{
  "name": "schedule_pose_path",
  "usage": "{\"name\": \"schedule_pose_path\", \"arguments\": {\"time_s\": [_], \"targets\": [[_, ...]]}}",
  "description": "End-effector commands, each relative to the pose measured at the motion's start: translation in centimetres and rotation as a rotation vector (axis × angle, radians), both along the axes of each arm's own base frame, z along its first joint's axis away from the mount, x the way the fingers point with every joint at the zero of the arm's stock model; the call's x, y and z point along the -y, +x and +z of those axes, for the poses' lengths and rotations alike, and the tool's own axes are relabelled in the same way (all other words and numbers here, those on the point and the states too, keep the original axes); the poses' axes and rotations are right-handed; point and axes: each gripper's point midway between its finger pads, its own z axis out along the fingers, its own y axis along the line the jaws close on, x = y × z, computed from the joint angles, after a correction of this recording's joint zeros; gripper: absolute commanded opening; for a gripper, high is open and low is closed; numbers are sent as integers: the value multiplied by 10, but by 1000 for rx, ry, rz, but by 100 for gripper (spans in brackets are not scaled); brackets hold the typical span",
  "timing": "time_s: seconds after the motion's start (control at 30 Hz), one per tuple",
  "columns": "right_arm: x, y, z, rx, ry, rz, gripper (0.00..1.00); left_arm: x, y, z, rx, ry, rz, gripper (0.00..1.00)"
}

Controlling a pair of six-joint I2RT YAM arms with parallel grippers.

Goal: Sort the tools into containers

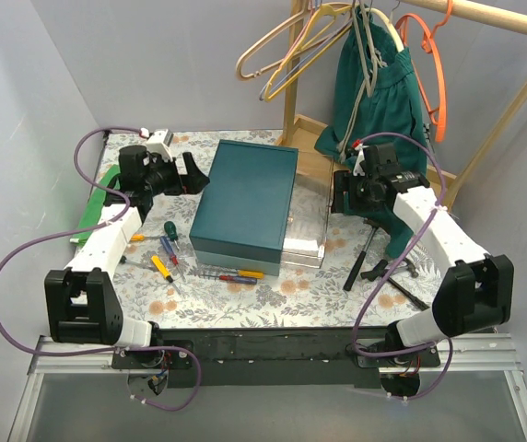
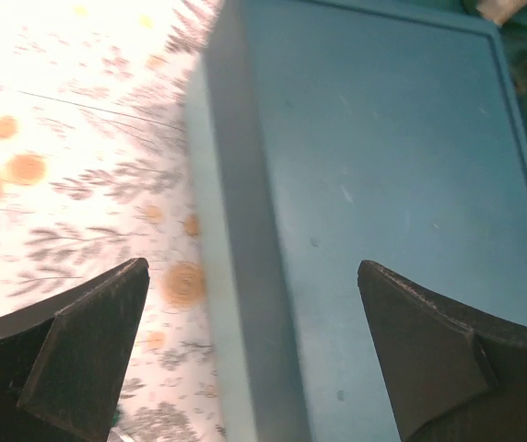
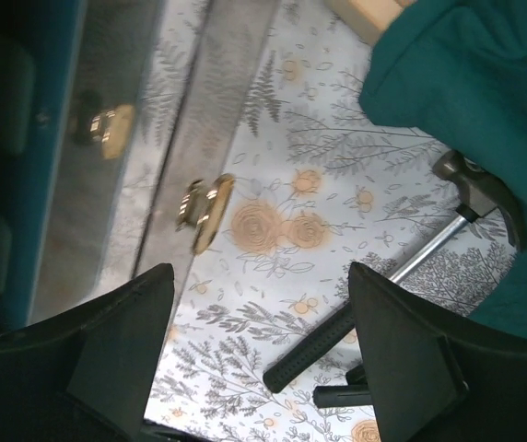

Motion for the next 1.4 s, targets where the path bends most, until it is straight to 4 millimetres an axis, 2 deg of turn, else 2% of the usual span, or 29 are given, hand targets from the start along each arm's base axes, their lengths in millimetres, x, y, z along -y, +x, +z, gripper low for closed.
{"name": "schedule_pose_path", "arguments": {"time_s": [0.0, 0.07, 0.1, 0.17, 0.23, 0.27, 0.4, 0.53, 0.6, 0.7, 0.8, 0.9, 1.1, 1.2, 1.23, 1.3, 1.33, 1.37], "targets": [[-16, -8, 33, 94, 69, 161, 83, -49, 7, 30, 47, 126, 176, 98], [-21, -11, 39, 128, 79, 209, 82, -80, 5, 6, -57, 166, 278, 98], [-21, -12, 40, 137, 79, 215, 82, -89, 5, -1, -91, 188, 309, 95], [-20, -14, 41, 157, 77, 219, 82, -96, -1, -33, -216, 215, 330, 90], [-20, -15, 43, 168, 79, 220, 82, -93, -6, -54, -296, 205, 324, 78], [-20, -14, 44, 173, 79, 219, 82, -90, -8, -68, -349, 180, 329, 77], [-20, -13, 47, 186, 76, 221, 83, -88, -9, -91, -401, 175, 350, 77], [-21, -13, 49, 193, 81, 219, 83, -98, -4, -114, -459, 226, 381, 69], [-21, -12, 49, 197, 82, 217, 83, -96, -5, -122, -494, 227, 367, 59], [-20, -12, 47, 194, 81, 209, 84, -93, -16, -135, -554, 224, 363, 54], [-19, -10, 44, 192, 78, 204, 84, -94, -32, -152, -608, 245, 392, 56], [-19, -8, 44, 198, 75, 200, 84, -98, -42, -162, -638, 254, 425, 58], [-19, -4, 40, 187, 67, 195, 84, -96, -39, -175, -658, 249, 421, 53], [-19, 0, 40, 189, 67, 193, 84, -93, -39, -175, -670, 243, 390, 31], [-20, 1, 40, 189, 67, 195, 84, -87, -35, -170, -659, 220, 369, 17], [-20, 3, 40, 194, 71, 190, 84, -81, -27, -154, -620, 187, 342, 6], [-20, 4, 40, 195, 70, 189, 84, -78, -17, -138, -583, 162, 337, 0], [-21, 5, 39, 195, 69, 189, 84, -78, -8, -118, -531, 152, 343, 0]]}}
